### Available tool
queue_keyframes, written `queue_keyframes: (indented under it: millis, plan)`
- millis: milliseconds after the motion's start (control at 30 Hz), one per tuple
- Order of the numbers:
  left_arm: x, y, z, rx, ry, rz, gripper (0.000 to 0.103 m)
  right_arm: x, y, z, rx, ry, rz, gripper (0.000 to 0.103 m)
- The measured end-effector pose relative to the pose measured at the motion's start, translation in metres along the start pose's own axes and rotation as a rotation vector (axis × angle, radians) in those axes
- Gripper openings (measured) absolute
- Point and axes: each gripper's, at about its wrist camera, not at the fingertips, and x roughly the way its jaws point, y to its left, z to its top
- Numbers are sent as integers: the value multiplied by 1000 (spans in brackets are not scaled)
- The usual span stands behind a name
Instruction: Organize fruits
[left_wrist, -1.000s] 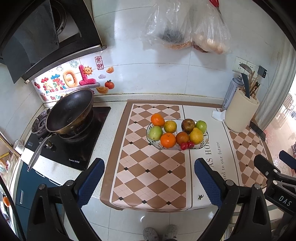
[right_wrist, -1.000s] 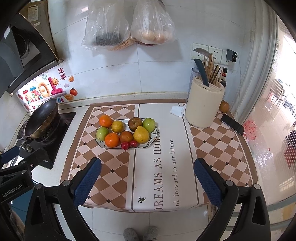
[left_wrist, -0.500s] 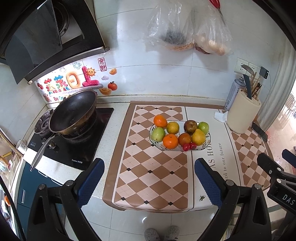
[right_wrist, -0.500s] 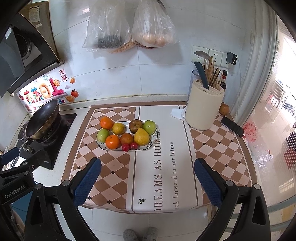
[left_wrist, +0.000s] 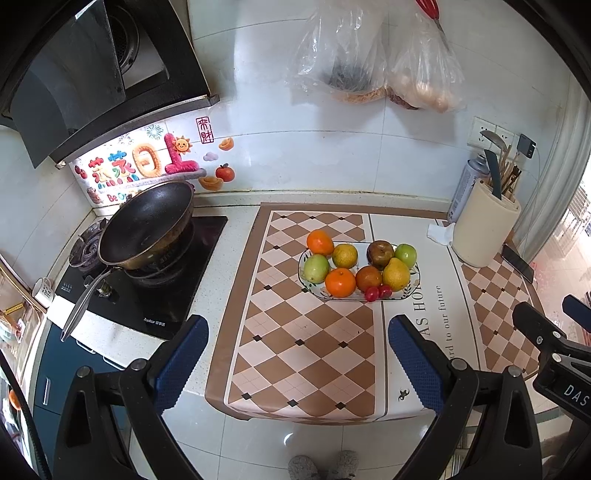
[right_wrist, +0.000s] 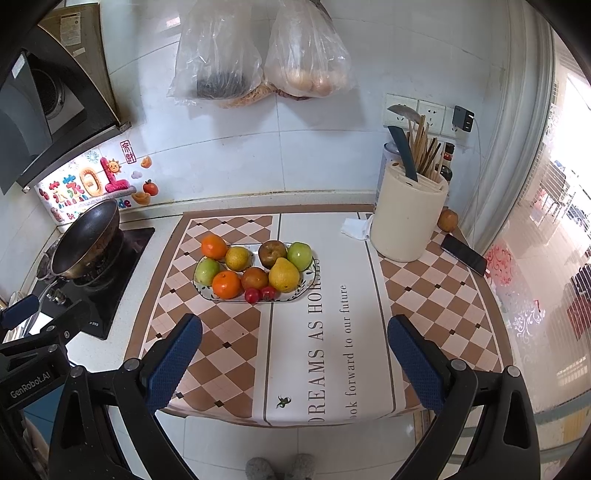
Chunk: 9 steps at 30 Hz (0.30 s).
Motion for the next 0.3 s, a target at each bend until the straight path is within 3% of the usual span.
queue_keyframes:
  millis: [300]
  plan:
    - [-3, -1, 0, 0, -13, -4, 100, -1, 2, 3, -1, 0, 4, 102]
